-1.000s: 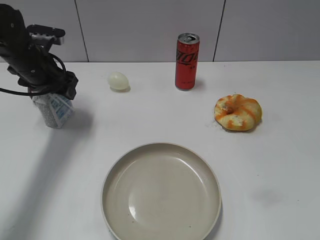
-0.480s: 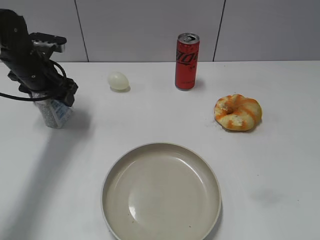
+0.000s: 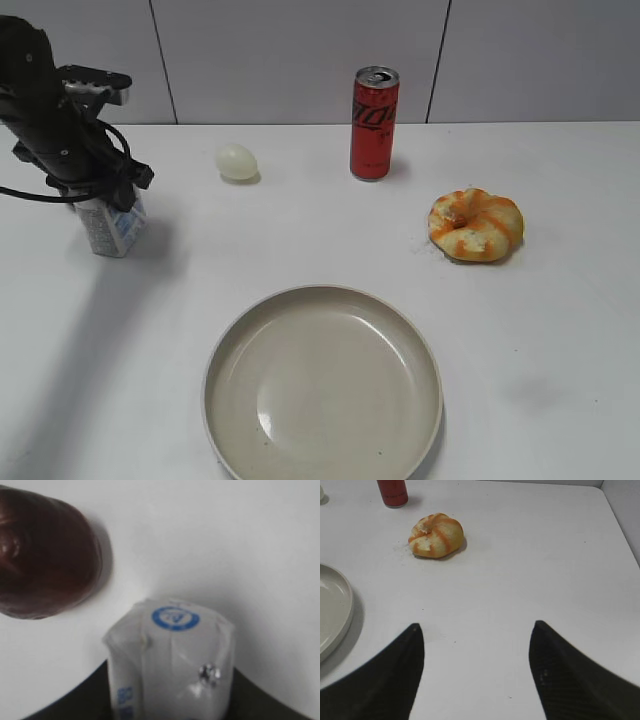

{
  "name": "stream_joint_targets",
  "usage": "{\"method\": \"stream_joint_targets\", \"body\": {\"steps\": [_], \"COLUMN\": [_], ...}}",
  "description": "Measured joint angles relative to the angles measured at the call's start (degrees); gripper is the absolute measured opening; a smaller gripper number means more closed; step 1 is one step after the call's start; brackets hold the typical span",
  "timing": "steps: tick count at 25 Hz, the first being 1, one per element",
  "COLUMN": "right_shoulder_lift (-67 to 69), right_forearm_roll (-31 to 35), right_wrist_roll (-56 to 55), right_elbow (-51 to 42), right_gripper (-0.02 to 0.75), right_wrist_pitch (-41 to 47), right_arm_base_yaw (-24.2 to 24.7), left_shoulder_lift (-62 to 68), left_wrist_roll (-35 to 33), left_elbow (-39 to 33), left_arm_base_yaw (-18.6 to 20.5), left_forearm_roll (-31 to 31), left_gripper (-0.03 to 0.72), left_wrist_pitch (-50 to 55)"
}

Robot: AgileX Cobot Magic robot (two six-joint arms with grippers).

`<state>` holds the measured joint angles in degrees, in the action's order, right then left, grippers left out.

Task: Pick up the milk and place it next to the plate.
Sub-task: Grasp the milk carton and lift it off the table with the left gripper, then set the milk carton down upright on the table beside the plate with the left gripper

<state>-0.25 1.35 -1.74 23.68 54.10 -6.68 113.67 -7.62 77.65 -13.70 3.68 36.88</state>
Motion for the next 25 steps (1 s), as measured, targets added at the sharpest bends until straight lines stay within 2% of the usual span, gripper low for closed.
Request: {"method": "stream_joint_targets", "body": {"steps": [3,7,13,20,25], "right_shoulder_lift": [0.00,0.00,0.00,0.00,0.00], "right_forearm_roll": [0.00,0.00,0.00,0.00,0.00], "right_wrist_roll": [0.00,0.00,0.00,0.00,0.00], "right_elbow": [0.00,0.00,0.00,0.00,0.00], "right_gripper": [0.500,0.500,0.500,0.500,0.500], "right_wrist_pitch": [0.00,0.00,0.00,0.00,0.00], "right_arm_base_yaw": [0.00,0.00,0.00,0.00,0.00], "left_shoulder_lift": [-2.36,-6.84,-8.64,-8.32,-6.25], "left_wrist_roll": [-1.18,-8.27,-25.78,-39.12,-47.04], "left_elbow": [0.00,0.00,0.00,0.00,0.00], "left_arm_base_yaw": [-0.20,-3.17,-12.52,-23.71,-27.99], "left_forearm_roll": [-0.59,-0.52,2.08,3.40,8.05], "left_gripper": [0.289,0.289,0.289,0.289,0.289], "left_wrist_pitch": [0.63,0.28,0.23,-2.58,-3.11]}}
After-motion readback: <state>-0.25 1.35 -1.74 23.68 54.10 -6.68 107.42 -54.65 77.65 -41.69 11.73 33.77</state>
